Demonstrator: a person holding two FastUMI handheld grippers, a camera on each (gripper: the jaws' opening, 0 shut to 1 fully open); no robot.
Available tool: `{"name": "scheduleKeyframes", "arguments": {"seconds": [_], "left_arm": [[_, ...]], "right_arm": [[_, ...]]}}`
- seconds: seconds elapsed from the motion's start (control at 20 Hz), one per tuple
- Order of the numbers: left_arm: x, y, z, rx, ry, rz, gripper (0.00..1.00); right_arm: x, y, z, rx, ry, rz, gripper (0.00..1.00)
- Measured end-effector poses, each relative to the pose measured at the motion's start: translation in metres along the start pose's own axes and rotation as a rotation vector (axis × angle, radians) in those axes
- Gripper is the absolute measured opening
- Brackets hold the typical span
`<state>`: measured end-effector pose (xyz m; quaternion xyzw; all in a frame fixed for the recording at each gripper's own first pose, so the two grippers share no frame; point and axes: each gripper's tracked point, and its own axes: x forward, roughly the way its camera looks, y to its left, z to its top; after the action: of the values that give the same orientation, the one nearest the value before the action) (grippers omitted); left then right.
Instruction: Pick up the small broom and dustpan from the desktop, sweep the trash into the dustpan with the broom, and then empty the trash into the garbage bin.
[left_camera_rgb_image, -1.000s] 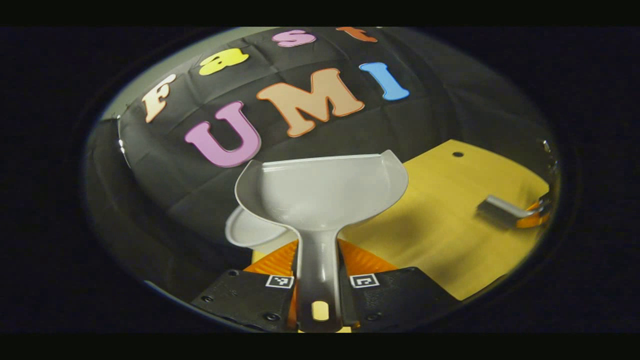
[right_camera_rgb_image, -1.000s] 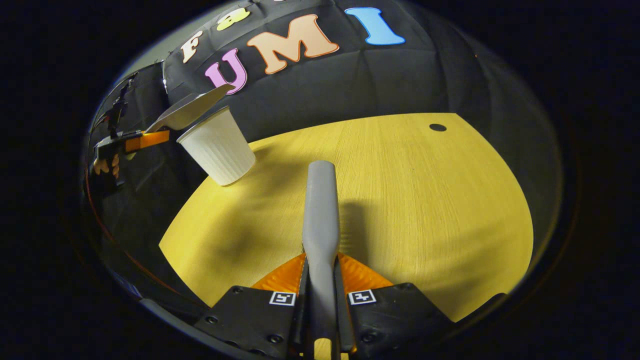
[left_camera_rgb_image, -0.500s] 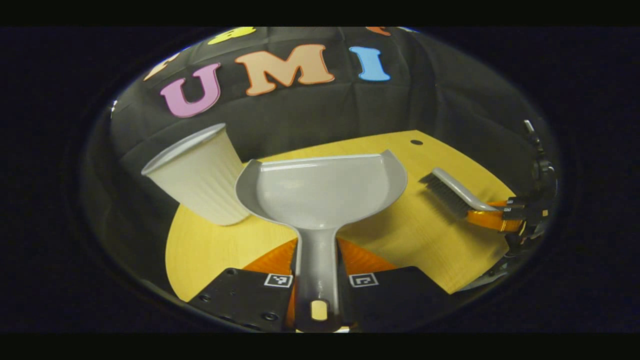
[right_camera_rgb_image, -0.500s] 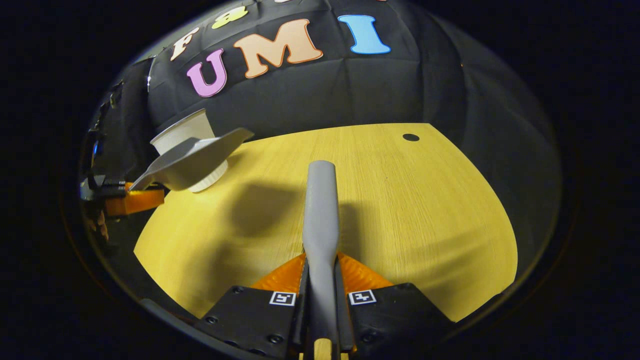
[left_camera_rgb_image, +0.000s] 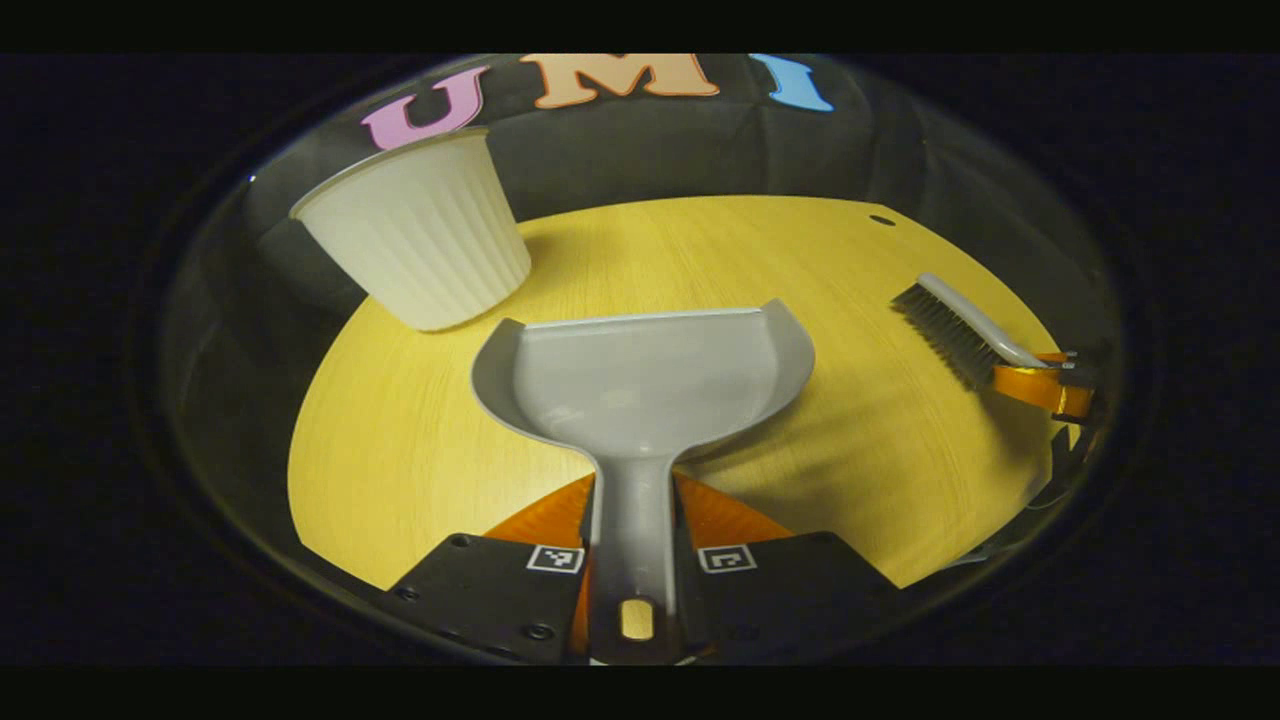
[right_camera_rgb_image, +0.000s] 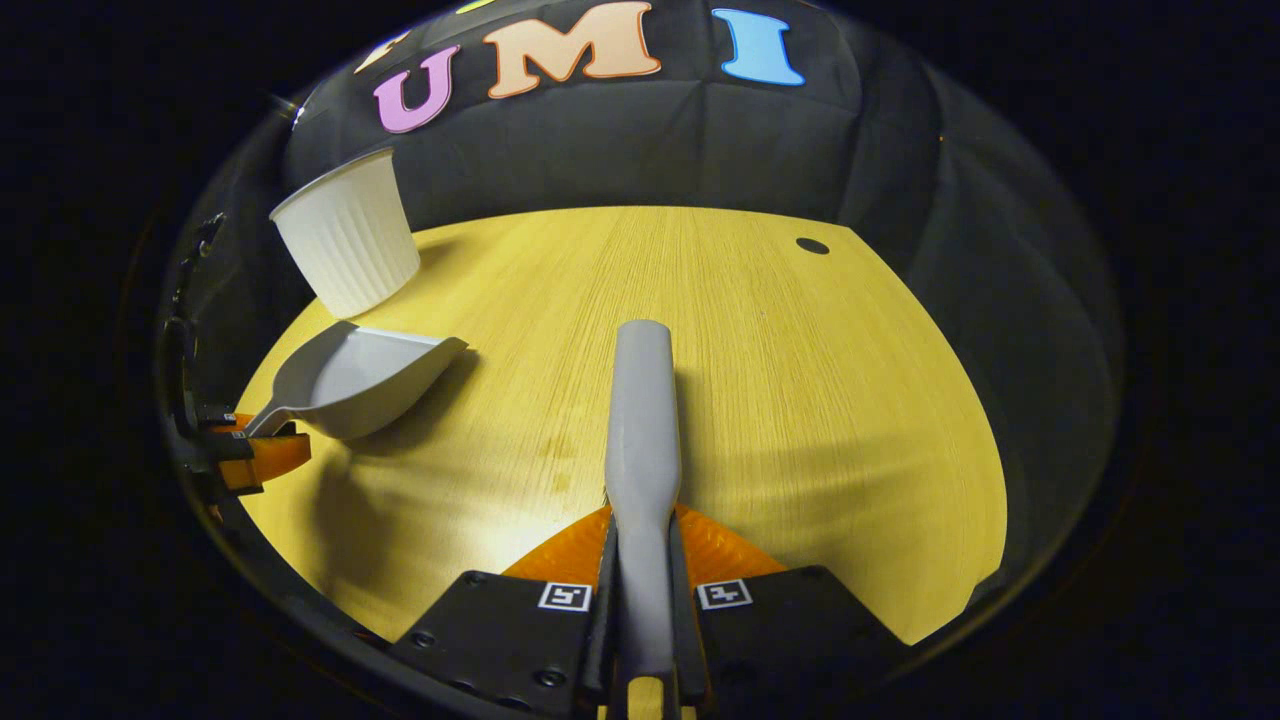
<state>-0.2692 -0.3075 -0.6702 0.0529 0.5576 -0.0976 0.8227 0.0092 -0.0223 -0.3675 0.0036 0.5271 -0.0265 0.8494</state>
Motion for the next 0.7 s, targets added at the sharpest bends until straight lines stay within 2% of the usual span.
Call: {"name": "scheduleKeyframes", "arguments": {"seconds": [0.1, 0.15, 0.35, 0.4, 0.45, 0.5, 0.55, 0.65, 0.7], "left_arm": [[0.001, 0.006, -0.002, -0.019, 0.009, -0.002, 0.28], [0.001, 0.008, -0.005, -0.01, 0.011, 0.005, 0.28], [-0.001, 0.004, -0.004, -0.015, 0.006, 0.009, 0.3], [-0.002, 0.005, -0.004, -0.016, 0.006, 0.011, 0.32], [-0.002, 0.004, -0.001, -0.013, -0.008, 0.01, 0.33], [-0.004, 0.003, 0.001, -0.009, -0.022, 0.013, 0.33], [-0.006, 0.002, 0.005, 0.0, -0.041, 0.019, 0.44], [-0.009, 0.006, 0.017, 0.024, -0.098, 0.04, 0.81], [-0.007, 0.009, 0.024, 0.032, -0.136, 0.063, 0.99]], "right_arm": [[-0.001, -0.001, 0.001, -0.01, 0.005, -0.011, 0.24], [0.0, -0.002, -0.001, -0.018, 0.009, -0.02, 0.21], [-0.01, -0.002, 0.0, -0.025, 0.019, -0.01, 0.28], [-0.013, -0.004, 0.002, -0.027, 0.015, -0.01, 0.34], [-0.014, -0.006, 0.004, -0.031, 0.015, -0.009, 0.34], [-0.02, -0.006, 0.004, -0.032, 0.011, -0.005, 0.39], [-0.026, -0.006, 0.007, -0.031, 0.004, -0.001, 0.43], [-0.04, -0.005, 0.015, -0.027, -0.029, 0.014, 0.5], [-0.05, -0.006, 0.022, -0.031, -0.056, 0.023, 0.59]]}}
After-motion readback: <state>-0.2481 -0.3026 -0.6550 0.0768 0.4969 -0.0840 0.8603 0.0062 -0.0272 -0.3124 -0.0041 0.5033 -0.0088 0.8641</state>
